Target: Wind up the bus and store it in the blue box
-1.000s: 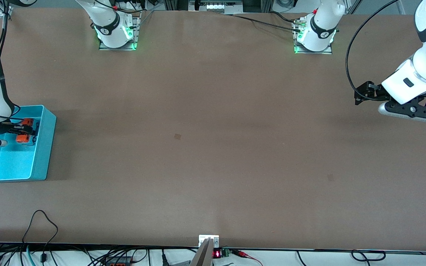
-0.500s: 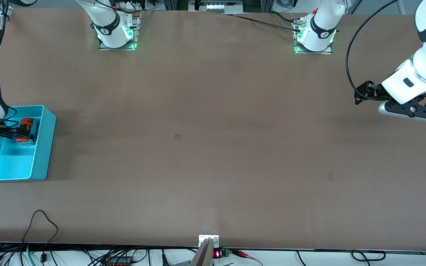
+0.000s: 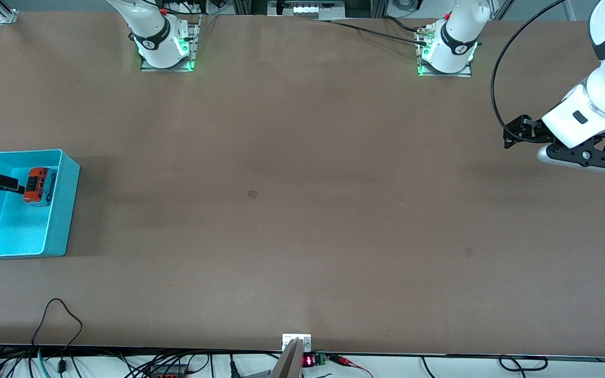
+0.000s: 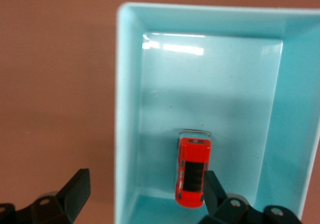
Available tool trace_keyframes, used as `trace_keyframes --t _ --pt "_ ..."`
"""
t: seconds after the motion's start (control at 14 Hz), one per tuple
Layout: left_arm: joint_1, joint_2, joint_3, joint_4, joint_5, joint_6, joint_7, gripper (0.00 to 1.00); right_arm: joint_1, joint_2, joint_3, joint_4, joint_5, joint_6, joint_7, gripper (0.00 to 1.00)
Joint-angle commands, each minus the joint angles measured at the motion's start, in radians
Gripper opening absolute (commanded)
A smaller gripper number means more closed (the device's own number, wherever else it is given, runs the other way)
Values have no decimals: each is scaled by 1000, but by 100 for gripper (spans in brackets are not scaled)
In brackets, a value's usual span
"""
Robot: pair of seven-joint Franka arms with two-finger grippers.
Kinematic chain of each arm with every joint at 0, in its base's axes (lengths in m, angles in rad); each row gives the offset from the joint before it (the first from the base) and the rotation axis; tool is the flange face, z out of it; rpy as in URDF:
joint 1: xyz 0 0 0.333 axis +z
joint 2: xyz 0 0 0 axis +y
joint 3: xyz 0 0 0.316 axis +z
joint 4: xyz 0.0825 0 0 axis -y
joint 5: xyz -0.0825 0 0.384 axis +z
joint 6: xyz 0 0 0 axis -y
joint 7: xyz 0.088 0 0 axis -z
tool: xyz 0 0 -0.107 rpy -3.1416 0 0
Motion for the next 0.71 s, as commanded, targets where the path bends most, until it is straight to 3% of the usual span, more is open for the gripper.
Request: trace_keyframes --t 0.0,0.36,0.64 --pt "-1 2 -1 21 17 -19 -10 100 36 -105 25 18 -65 -123 19 100" --pt "-3 2 -1 19 17 -19 -10 100 61 -234 209 96 -147 -355 387 100" --pt "-3 2 -1 19 17 -19 -10 100 128 -337 233 96 -198 -481 439 100"
